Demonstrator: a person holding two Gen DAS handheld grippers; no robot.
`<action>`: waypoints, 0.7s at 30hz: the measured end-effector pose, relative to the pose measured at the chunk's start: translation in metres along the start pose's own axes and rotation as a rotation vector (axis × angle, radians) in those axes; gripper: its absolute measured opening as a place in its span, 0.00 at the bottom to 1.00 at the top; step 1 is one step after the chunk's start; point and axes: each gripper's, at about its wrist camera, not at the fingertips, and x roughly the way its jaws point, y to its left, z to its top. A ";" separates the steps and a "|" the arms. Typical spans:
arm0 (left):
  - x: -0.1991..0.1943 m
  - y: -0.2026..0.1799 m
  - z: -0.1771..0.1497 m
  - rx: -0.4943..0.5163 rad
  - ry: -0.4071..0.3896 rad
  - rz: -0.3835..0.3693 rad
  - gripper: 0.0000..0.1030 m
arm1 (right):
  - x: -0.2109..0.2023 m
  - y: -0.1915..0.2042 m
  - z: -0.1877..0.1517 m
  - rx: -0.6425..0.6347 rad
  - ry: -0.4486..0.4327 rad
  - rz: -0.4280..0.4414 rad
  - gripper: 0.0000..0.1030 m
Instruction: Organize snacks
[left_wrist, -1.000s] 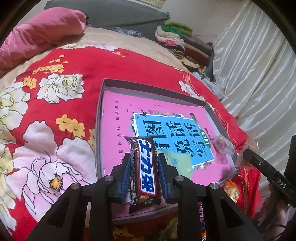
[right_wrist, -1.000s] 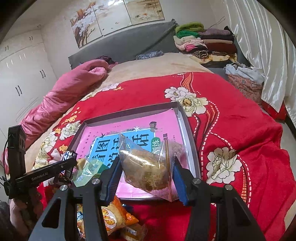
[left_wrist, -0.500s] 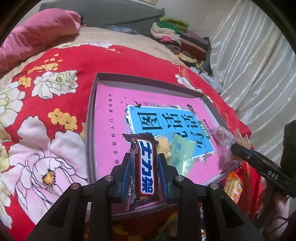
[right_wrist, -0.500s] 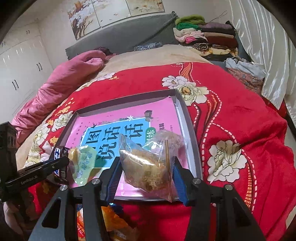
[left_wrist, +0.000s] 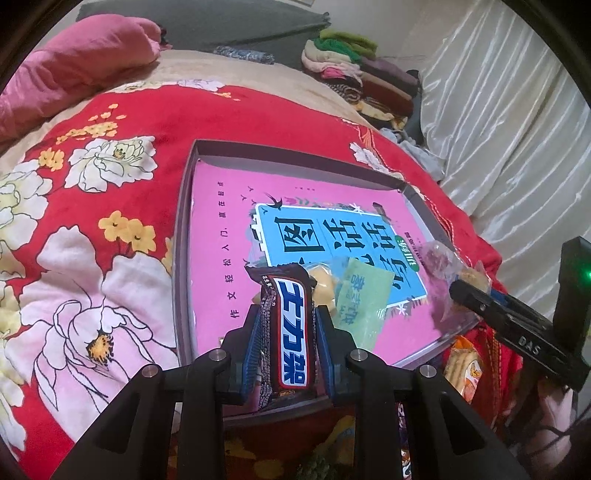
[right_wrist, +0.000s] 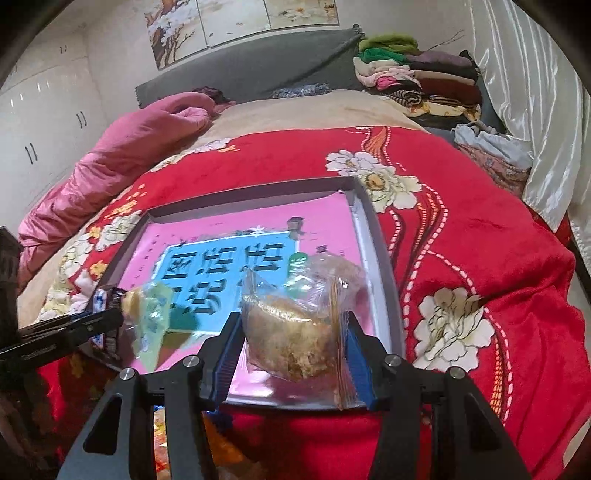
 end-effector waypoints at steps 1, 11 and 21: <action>0.000 0.000 0.000 0.000 0.001 0.000 0.28 | 0.001 -0.001 0.001 0.004 -0.002 -0.005 0.52; 0.000 -0.001 -0.001 0.006 0.004 0.006 0.28 | 0.006 -0.001 -0.003 0.003 0.015 0.012 0.52; 0.000 -0.001 -0.001 0.005 0.007 0.006 0.28 | 0.013 0.001 -0.003 -0.005 0.032 0.015 0.53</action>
